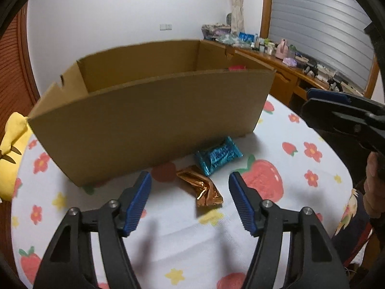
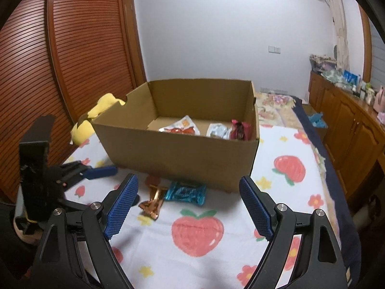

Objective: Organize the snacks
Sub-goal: 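Move both open grippers back to the gold and teal candies, then grasp the gold wrapped candy with the left gripper while the right approaches the teal candy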

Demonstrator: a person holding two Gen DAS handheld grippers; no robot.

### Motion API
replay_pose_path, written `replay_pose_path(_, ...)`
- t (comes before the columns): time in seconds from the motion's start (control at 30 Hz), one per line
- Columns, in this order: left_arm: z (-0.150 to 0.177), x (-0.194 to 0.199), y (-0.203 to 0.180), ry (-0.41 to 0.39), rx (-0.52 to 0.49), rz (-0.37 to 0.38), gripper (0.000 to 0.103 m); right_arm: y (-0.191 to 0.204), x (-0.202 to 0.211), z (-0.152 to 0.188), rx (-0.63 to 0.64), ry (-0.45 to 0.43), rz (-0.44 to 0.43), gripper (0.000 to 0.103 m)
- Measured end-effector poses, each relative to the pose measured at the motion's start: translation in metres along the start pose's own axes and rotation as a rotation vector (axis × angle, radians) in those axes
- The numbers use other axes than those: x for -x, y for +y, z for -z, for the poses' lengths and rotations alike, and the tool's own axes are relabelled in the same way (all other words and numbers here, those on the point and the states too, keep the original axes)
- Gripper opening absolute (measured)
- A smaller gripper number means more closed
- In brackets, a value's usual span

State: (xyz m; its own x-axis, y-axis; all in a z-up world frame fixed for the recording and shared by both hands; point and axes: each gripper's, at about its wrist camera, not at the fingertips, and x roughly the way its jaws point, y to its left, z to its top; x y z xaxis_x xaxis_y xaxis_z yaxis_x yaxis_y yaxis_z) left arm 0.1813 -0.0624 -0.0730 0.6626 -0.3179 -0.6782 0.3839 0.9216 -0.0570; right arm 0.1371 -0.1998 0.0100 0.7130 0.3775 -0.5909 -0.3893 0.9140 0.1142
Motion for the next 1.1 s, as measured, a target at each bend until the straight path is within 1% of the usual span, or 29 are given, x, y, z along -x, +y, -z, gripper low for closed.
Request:
replay_pose_path(0.03,0.000,-0.005,0.000,0.014,0.006,-0.009,0.064,0.000,-0.001,0.002,-0.003,0.003,-0.001,0.087)
replay_pose_path(0.07,0.001,-0.009,0.001,0.026,0.011,-0.011,0.061,0.000,-0.003,0.003,-0.005,0.005,-0.002,0.087)
replay_pose_path(0.13,0.002,-0.017,0.002,0.048,0.026,0.000,0.059,-0.001,-0.005,0.005,-0.013,0.009,-0.004,0.087)
replay_pose_path(0.2,0.004,-0.024,0.003,0.066,0.038,0.005,0.055,-0.002,-0.007,0.007,-0.020,0.012,-0.007,0.087)
replay_pose_path(0.27,0.006,-0.030,0.004,0.083,0.050,0.016,0.055,-0.002,-0.009,0.010,-0.020,0.017,-0.003,0.087)
replay_pose_path(0.4,0.009,-0.034,0.007,0.109,0.083,0.060,0.055,-0.004,-0.013,0.014,-0.025,0.029,-0.002,0.087)
replay_pose_path(0.53,0.008,-0.035,0.007,0.108,0.075,0.053,0.054,-0.006,-0.016,0.015,-0.028,0.037,0.003,0.087)
replay_pose_path(0.6,0.007,-0.036,0.007,0.110,0.073,0.051,0.048,-0.006,-0.017,0.015,-0.028,0.039,0.005,0.087)
replay_pose_path(0.73,0.006,-0.040,0.005,0.114,0.060,0.048,0.042,-0.005,-0.018,0.014,-0.019,0.045,0.012,0.087)
replay_pose_path(0.83,0.009,-0.041,0.004,0.112,0.038,0.034,0.023,-0.004,-0.022,0.014,-0.012,0.050,0.013,0.087)
replay_pose_path(0.9,0.011,-0.038,0.002,0.117,0.020,0.031,0.022,-0.004,-0.026,0.013,-0.012,0.057,0.007,0.087)
replay_pose_path(0.97,0.013,-0.032,0.006,0.111,0.035,0.044,0.021,-0.004,-0.030,0.013,-0.012,0.068,0.000,0.087)
replay_pose_path(1.1,0.018,-0.019,0.021,0.089,0.064,0.042,0.021,-0.002,-0.045,0.014,-0.006,0.099,-0.012,0.087)
